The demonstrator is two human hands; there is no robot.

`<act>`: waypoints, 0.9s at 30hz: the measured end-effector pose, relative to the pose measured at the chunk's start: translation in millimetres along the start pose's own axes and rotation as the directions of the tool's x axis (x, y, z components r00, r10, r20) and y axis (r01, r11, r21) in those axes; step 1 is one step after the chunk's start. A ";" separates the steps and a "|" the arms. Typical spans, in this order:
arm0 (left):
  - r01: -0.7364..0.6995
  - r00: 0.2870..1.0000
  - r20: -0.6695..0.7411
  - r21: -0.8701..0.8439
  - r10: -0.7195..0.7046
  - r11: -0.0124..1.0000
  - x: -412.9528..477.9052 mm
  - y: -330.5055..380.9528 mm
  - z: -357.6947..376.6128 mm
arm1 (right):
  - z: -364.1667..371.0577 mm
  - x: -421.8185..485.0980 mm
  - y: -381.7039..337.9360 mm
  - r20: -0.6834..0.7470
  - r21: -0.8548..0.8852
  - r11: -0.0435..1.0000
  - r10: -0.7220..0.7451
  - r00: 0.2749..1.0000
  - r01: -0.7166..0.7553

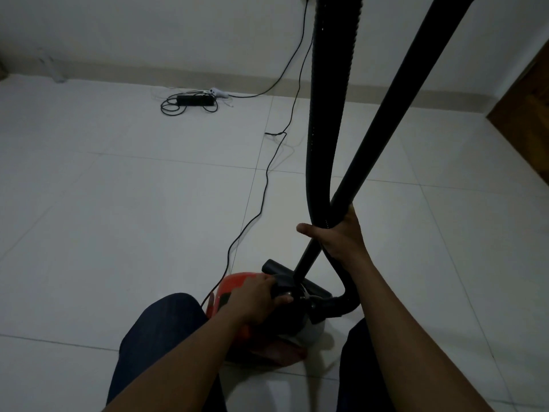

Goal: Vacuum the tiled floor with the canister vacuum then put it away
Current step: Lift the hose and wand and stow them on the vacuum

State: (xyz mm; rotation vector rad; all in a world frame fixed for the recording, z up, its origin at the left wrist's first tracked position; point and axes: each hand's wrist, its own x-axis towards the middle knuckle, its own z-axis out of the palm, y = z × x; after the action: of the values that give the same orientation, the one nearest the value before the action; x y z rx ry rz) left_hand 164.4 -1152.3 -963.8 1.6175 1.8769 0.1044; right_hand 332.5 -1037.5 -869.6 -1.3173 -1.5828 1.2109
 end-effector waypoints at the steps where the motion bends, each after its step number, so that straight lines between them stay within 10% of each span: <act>1: -0.008 0.999 0.042 -0.040 0.010 0.999 3.0 1.2 -3.1 | -1.5 3.1 0.9 -0.019 0.023 1.000 -0.008 1.000 0.009; 10: 0.023 0.990 0.139 -0.081 -0.011 0.996 9.5 37.8 -66.7 | -65.9 36.8 -61.6 -0.155 0.137 0.990 -0.003 0.988 0.024; 27: -0.039 0.995 0.080 -0.252 0.061 0.967 -64.4 335.4 -449.5 | -320.6 137.9 -451.0 -0.367 0.211 0.971 0.189 0.911 -0.116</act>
State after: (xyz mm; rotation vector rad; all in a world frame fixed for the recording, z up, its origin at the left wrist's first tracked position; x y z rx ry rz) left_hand 222.6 -977.3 -430.2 1.4726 1.6833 0.2771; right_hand 475.8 -850.5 -350.3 -1.4715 -1.0784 1.0792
